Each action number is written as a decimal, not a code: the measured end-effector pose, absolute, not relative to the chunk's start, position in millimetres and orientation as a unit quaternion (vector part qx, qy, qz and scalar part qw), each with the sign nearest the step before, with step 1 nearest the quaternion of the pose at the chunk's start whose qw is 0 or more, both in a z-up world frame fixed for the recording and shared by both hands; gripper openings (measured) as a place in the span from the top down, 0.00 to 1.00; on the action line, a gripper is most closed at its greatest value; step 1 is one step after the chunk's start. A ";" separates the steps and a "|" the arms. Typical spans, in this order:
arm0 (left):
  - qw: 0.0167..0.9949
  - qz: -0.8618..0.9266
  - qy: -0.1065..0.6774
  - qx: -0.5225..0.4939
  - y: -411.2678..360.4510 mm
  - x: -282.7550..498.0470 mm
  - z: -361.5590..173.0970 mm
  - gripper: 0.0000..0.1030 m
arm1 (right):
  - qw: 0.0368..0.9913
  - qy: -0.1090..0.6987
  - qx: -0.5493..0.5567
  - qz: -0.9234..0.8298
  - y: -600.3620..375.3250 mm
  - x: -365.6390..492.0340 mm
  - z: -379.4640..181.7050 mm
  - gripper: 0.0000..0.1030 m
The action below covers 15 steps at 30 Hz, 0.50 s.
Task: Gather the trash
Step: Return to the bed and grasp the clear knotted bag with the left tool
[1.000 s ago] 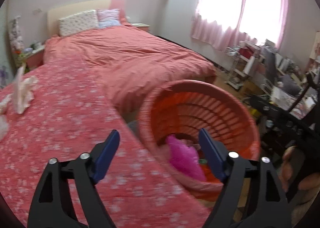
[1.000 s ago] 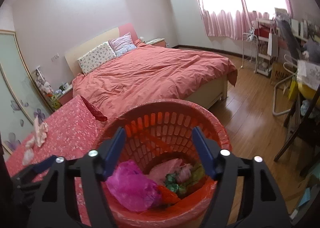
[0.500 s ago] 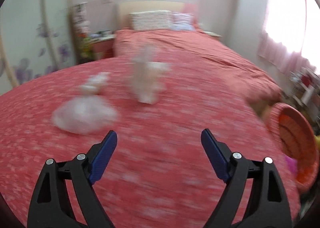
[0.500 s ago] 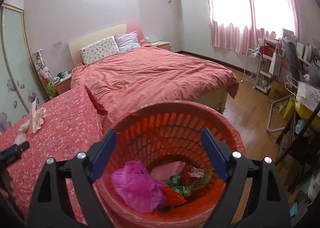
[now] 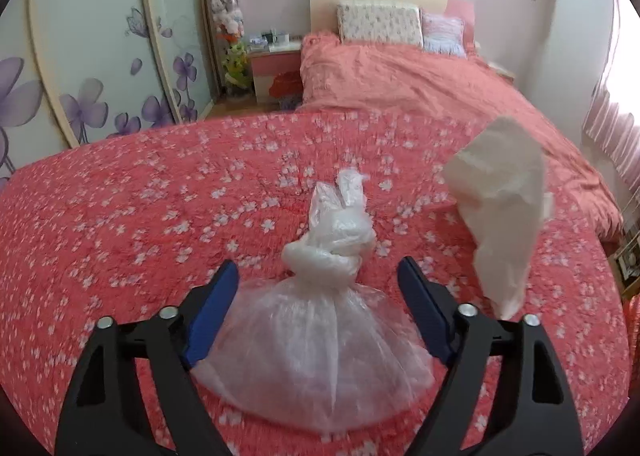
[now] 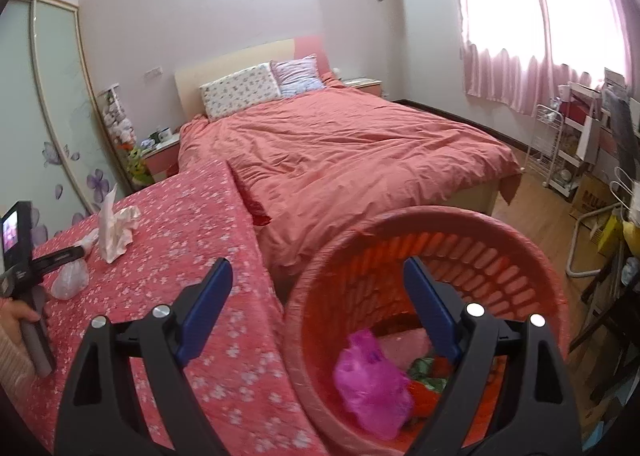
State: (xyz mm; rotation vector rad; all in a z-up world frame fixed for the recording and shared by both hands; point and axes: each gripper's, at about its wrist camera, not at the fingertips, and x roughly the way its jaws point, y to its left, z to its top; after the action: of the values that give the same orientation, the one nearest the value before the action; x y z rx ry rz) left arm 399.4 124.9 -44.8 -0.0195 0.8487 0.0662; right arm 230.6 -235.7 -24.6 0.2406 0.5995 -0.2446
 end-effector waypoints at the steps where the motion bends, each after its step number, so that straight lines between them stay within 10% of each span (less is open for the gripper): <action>1: 0.907 0.025 0.421 -0.017 127.2 402.9 -47.6 0.33 | 0.941 0.295 0.117 -0.117 -232.4 232.6 -24.9 0.17; 7: 0.903 0.011 0.429 -0.023 128.9 406.8 -46.0 0.66 | 0.943 0.302 0.102 -0.090 -207.1 249.7 -23.6 0.17; 15: 0.912 0.011 0.408 -0.040 177.2 373.3 -37.8 0.68 | 0.947 0.312 0.075 -0.022 -142.1 288.1 -13.2 0.17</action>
State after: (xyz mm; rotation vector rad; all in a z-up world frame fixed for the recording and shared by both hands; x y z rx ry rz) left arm 373.3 177.2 -37.8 -0.0829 0.8419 0.0233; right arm 288.1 -142.1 -13.2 0.1535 0.6349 -0.0451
